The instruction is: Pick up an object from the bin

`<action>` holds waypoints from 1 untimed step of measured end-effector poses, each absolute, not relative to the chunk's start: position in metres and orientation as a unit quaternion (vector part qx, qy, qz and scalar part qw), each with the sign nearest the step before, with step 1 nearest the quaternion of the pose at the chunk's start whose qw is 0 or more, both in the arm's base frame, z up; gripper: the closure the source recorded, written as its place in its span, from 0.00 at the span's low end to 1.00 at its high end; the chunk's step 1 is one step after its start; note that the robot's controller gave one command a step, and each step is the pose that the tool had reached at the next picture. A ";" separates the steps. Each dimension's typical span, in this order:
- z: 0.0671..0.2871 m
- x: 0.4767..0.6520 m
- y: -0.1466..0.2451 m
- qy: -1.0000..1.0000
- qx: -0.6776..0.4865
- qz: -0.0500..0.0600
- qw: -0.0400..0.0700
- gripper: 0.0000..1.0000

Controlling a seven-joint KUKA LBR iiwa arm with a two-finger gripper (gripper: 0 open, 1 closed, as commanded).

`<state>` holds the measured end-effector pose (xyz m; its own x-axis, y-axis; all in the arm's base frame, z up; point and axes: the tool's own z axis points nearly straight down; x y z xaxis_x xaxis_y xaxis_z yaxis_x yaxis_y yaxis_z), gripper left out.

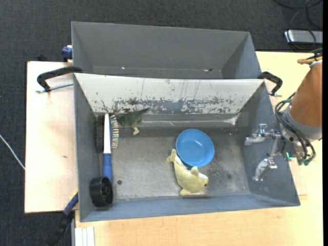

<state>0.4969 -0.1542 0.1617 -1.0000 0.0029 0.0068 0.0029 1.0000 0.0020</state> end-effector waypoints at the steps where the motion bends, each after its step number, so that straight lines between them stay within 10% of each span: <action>1: 0.181 0.576 -0.097 -0.999 0.040 -0.001 -0.007 0.00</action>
Offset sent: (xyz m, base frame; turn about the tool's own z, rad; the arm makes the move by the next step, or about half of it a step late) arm 0.0740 0.0519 0.0167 -0.0745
